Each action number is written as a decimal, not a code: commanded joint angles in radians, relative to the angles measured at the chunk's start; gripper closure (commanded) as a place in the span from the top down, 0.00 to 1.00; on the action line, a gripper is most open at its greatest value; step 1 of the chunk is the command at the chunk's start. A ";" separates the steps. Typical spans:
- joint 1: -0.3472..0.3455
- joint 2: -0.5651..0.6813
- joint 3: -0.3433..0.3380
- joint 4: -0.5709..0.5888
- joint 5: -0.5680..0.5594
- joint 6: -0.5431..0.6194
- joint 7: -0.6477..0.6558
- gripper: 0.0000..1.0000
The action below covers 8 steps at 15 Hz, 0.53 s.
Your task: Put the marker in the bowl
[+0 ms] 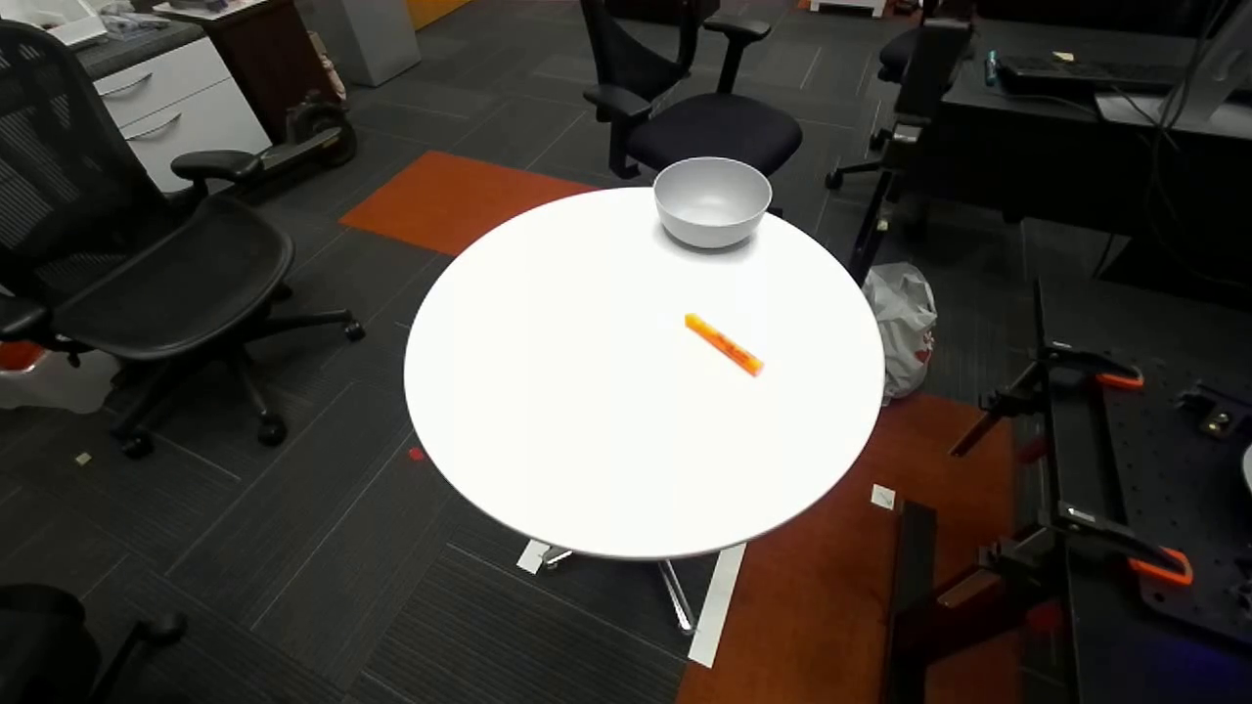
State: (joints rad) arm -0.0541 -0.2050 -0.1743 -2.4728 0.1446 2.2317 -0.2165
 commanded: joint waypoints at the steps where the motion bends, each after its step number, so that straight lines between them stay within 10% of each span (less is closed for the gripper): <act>1: 0.001 0.171 0.044 0.071 0.008 0.090 0.087 1.00; 8: 0.011 0.414 0.114 0.154 0.030 0.283 0.239 1.00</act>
State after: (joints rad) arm -0.0493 0.1182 -0.0842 -2.3668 0.1504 2.4571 -0.0380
